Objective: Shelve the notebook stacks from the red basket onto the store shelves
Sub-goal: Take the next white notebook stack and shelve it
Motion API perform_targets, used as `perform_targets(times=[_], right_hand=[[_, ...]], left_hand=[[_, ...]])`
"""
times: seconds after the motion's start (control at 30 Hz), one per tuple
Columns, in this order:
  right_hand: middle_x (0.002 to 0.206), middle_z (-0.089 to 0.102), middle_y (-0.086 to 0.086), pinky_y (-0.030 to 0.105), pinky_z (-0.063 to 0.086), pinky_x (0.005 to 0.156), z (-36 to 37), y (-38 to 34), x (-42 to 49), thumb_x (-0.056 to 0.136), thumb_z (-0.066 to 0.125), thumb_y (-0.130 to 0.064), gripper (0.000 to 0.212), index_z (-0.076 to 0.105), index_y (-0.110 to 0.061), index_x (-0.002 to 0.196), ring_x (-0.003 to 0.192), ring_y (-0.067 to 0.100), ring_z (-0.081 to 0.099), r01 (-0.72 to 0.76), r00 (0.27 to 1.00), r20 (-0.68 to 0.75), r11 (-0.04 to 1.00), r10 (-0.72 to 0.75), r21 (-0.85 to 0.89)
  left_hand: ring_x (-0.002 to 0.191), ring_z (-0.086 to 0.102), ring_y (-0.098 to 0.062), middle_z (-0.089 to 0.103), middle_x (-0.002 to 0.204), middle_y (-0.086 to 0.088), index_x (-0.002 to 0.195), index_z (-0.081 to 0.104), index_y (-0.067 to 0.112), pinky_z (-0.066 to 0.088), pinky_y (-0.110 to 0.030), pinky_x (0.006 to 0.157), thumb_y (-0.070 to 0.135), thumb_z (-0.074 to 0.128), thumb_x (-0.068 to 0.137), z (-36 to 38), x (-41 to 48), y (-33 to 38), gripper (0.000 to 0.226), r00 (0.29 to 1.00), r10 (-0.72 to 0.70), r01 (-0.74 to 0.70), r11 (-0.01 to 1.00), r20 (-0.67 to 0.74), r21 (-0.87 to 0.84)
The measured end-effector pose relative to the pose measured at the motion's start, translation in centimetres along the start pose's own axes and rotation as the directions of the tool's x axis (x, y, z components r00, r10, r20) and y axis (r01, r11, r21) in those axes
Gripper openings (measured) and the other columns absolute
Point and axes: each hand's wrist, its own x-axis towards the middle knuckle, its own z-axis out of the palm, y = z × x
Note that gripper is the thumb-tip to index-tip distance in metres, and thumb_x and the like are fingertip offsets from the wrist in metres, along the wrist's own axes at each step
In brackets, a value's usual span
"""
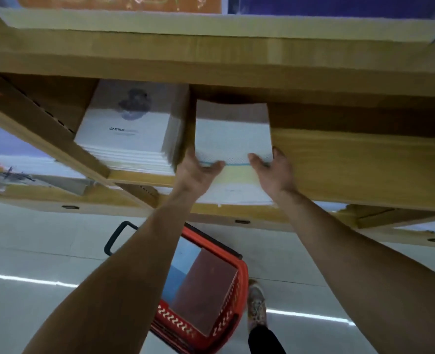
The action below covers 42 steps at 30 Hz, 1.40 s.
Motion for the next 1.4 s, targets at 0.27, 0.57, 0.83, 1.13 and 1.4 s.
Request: perform_targets(times=[0.27, 0.57, 0.83, 1.13, 1.4], right_hand=[[0.117, 0.072, -0.004, 0.014, 0.038, 0.059, 0.2, 0.0, 0.4, 0.094, 0.064, -0.052, 0.045, 0.062, -0.02, 0.125, 0.091, 0.01, 0.061, 0.03, 0.997, -0.071, 0.994, -0.037, -0.103], [0.129, 0.062, 0.012, 0.031, 0.043, 0.091, 1.2, 2.6, -2.3, 0.103, 0.049, -0.042, 0.057, 0.037, -0.018, 0.152, 0.118, 0.031, 0.058, 0.003, 0.999, -0.035, 0.992, -0.007, -0.124], [0.13, 0.059, 0.013, 0.028, 0.039, 0.084, 2.6, 1.8, 1.0, 0.103, 0.048, -0.042, 0.051, 0.041, -0.015, 0.147, 0.116, 0.03, 0.058, 0.002, 0.996, -0.09, 0.997, -0.009, -0.082], [0.134, 0.058, 0.007, 0.02, 0.043, 0.072, 2.5, 1.2, 3.2, 0.105, 0.043, -0.043, 0.065, 0.008, -0.04, 0.16, 0.108, 0.023, 0.058, 0.08, 0.992, -0.091, 0.991, -0.09, -0.111], [0.153, 0.042, 0.001, 0.004, 0.034, 0.064, 2.4, 1.0, 0.5, 0.106, 0.043, -0.042, 0.062, 0.016, -0.036, 0.162, 0.1, 0.009, 0.049, 0.117, 0.988, -0.081, 0.98, -0.132, -0.162]], left_hand=[[0.114, 0.062, -0.021, 0.066, 0.125, 0.002, 0.135, 0.054, 0.025, 0.052, -0.036, 0.101, 0.056, 0.08, 0.074, 0.2, 1.9, -0.4, 0.074, 0.998, 0.048, -0.045, 0.997, -0.043, 0.059], [0.098, 0.057, -0.011, 0.064, 0.122, 0.003, 0.138, 0.047, 0.021, 0.044, -0.02, 0.087, 0.036, 0.079, 0.083, 0.9, -1.4, -1.2, 0.065, 0.998, 0.003, -0.007, 0.998, -0.061, -0.061], [0.11, 0.062, -0.022, 0.065, 0.121, 0.003, 0.144, 0.045, 0.027, 0.044, -0.023, 0.088, 0.041, 0.075, 0.085, 1.3, 1.9, 0.3, 0.067, 0.992, 0.028, -0.03, 0.999, -0.12, -0.018], [0.106, 0.06, -0.022, 0.063, 0.121, 0.001, 0.149, 0.035, 0.031, 0.046, -0.031, 0.087, 0.047, 0.067, 0.09, 1.4, 4.2, 0.8, 0.069, 0.995, 0.067, -0.064, 0.997, -0.078, 0.037], [0.097, 0.06, -0.008, 0.062, 0.114, 0.008, 0.145, 0.036, 0.024, 0.049, -0.022, 0.077, 0.035, 0.057, 0.1, 2.3, 1.4, -1.2, 0.051, 0.987, 0.148, -0.15, 0.988, -0.07, -0.023]])
